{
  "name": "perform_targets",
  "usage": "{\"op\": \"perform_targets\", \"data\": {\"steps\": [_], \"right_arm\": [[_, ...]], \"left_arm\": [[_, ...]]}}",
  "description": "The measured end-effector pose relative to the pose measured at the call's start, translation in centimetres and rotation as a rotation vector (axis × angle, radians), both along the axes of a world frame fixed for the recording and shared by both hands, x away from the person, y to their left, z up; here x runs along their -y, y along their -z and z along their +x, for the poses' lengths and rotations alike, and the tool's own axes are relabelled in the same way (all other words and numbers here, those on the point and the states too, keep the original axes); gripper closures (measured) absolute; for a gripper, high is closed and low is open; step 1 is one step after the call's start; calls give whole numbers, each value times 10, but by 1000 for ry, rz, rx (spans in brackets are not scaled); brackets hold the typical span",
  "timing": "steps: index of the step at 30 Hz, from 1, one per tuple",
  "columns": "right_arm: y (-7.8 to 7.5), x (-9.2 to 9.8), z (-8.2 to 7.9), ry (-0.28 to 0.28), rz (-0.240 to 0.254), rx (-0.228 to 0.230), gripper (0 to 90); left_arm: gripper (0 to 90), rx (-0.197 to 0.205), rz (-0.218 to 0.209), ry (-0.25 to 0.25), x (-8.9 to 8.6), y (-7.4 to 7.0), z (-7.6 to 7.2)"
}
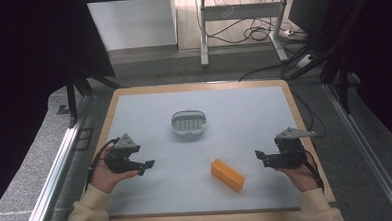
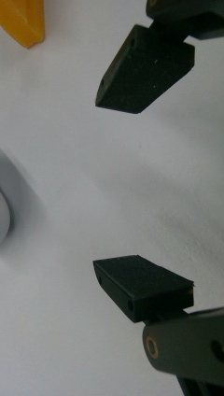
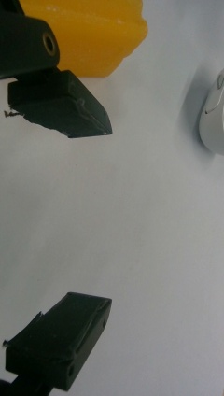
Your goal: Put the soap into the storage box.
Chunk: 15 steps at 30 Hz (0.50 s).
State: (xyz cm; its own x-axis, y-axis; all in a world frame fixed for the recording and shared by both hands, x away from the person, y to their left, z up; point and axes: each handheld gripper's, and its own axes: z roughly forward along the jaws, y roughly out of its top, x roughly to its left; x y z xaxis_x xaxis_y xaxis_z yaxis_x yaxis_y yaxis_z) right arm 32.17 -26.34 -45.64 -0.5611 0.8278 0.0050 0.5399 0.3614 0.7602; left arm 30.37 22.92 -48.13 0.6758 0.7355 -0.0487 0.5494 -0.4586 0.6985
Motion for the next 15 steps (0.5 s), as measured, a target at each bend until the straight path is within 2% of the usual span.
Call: {"op": "perform_targets", "data": {"steps": [10,15], "right_arm": [[-14,-11,3,-6,-15,-28,160],[-25,-22,5,-21,-28,-35,173]], "left_arm": [[192,3,-6,14,-1,0,0],[192,4,-6,16,-1,-1,0]]}}
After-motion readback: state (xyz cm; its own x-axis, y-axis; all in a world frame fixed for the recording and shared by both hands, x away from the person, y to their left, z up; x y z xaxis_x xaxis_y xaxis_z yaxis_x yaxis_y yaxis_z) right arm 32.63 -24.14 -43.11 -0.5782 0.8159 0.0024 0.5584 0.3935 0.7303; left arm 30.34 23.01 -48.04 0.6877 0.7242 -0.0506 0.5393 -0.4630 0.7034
